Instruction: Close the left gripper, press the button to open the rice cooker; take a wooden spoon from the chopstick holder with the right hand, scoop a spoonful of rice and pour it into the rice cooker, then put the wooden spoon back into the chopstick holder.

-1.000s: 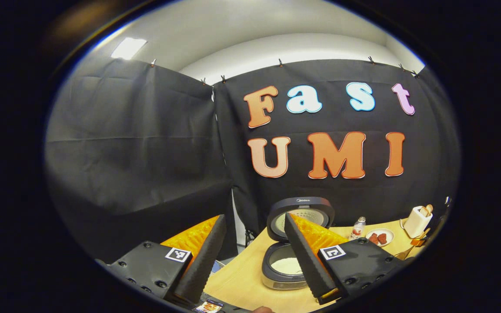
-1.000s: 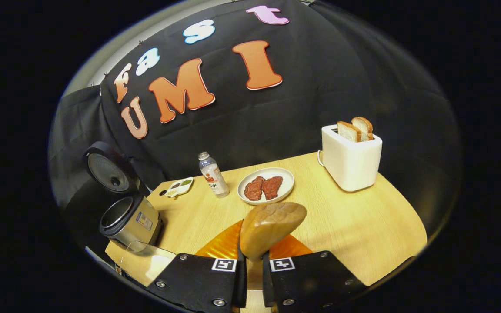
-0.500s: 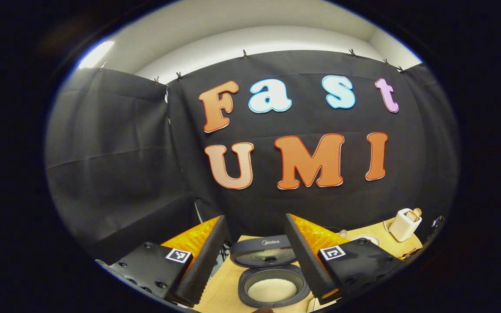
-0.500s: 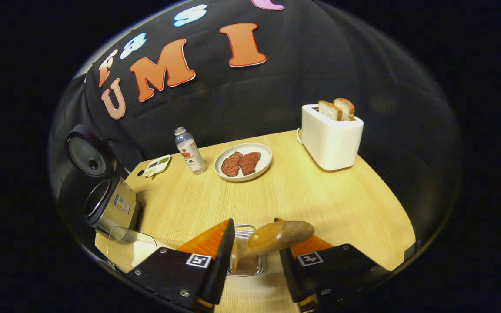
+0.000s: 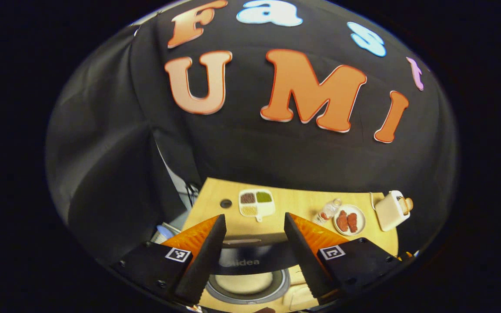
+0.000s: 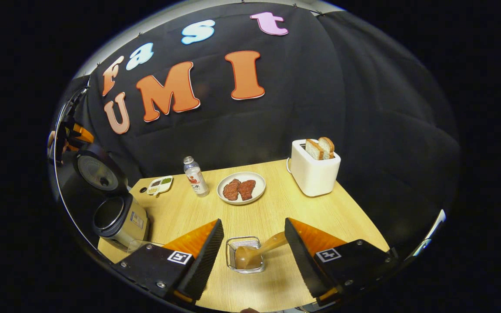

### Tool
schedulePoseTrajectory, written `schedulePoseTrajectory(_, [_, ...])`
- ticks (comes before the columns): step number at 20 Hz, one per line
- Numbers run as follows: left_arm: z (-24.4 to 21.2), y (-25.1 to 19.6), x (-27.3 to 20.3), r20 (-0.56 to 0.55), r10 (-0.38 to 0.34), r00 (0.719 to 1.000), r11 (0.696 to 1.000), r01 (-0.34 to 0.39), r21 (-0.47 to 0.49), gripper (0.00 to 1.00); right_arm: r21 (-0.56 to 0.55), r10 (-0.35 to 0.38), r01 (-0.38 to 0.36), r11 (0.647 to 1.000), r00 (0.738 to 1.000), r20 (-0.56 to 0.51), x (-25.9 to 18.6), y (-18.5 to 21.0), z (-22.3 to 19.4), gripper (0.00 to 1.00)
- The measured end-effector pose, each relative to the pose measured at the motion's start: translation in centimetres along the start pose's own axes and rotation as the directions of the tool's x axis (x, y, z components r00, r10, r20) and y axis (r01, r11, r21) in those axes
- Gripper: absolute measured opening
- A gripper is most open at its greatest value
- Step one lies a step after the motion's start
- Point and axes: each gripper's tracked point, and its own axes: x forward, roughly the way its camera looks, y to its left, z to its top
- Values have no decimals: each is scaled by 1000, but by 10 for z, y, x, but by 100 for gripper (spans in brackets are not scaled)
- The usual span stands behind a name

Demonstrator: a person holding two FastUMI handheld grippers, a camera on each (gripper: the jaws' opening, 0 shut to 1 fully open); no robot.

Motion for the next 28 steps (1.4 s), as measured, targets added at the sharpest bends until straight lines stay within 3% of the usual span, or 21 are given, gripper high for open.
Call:
schedulePoseTrajectory(1, [-9, 2, 2, -24, 9, 1000, 1000, -9, 11, 86, 0, 2, -2, 1000, 1000, 1, -1, 4, 0, 88])
schedulePoseTrajectory(2, [-17, -1, 2, -46, 4, 999, 1000, -4, -1, 92, 3, 7, -7, 1000, 1000, -7, -2, 7, 0, 89])
schedulePoseTrajectory(4, [-52, -9, -6, -173, -31, 985, 999, 27, -20, 87, 7, 15, -15, 1000, 1000, -18, -2, 13, -2, 89])
schedulePoseTrajectory(7, [-105, -5, -10, -301, -25, 953, 1000, 24, -8, 91, 8, 46, -45, 999, 999, -26, 2, 28, -4, 89])
schedulePoseTrajectory(8, [-126, -7, -12, -340, -19, 940, 1000, 22, 4, 87, 3, 57, -57, 998, 998, -30, 2, 33, -4, 89])
schedulePoseTrajectory(11, [-183, -8, -8, -456, -5, 890, 999, 29, 45, 90, -21, 80, -81, 997, 996, -25, 5, 42, 0, 89])
schedulePoseTrajectory(13, [-209, -6, -4, -501, 2, 866, 999, 25, 46, 87, -18, 98, -98, 995, 995, -21, 6, 50, 4, 89])
schedulePoseTrajectory(14, [-221, -9, -3, -516, 5, 856, 998, 25, 52, 87, -19, 106, -107, 994, 994, -22, 7, 52, 4, 94])
schedulePoseTrajectory(16, [-237, -8, 5, -546, 10, 838, 998, 26, 58, 87, -32, 109, -110, 993, 994, -22, 8, 54, 6, 89])
schedulePoseTrajectory(17, [-235, -9, 5, -552, 18, 834, 997, 23, 67, 93, -39, 112, -113, 993, 993, -20, 8, 55, 7, 89])
schedulePoseTrajectory(19, [-238, -7, 10, -557, 38, 830, 996, 11, 84, 86, -47, 120, -121, 992, 993, -19, 6, 58, 9, 89])
schedulePoseTrajectory(21, [-242, -10, 13, -558, 63, 828, 995, -7, 101, 87, -51, 127, -128, 990, 992, -13, 6, 61, 12, 89])
schedulePoseTrajectory(22, [-241, -13, 16, -543, 75, 836, 993, -15, 114, 89, -51, 129, -129, 990, 992, -9, 5, 63, 13, 94])
schedulePoseTrajectory(23, [-240, -15, 16, -534, 76, 842, 991, -4, 136, 90, -49, 136, -136, 990, 991, -4, 5, 65, 14, 89])
schedulePoseTrajectory(28, [-219, -17, 8, -420, -10, 908, 980, 92, 176, 90, -96, 161, -157, 983, 986, 39, -2, 86, 34, 89])
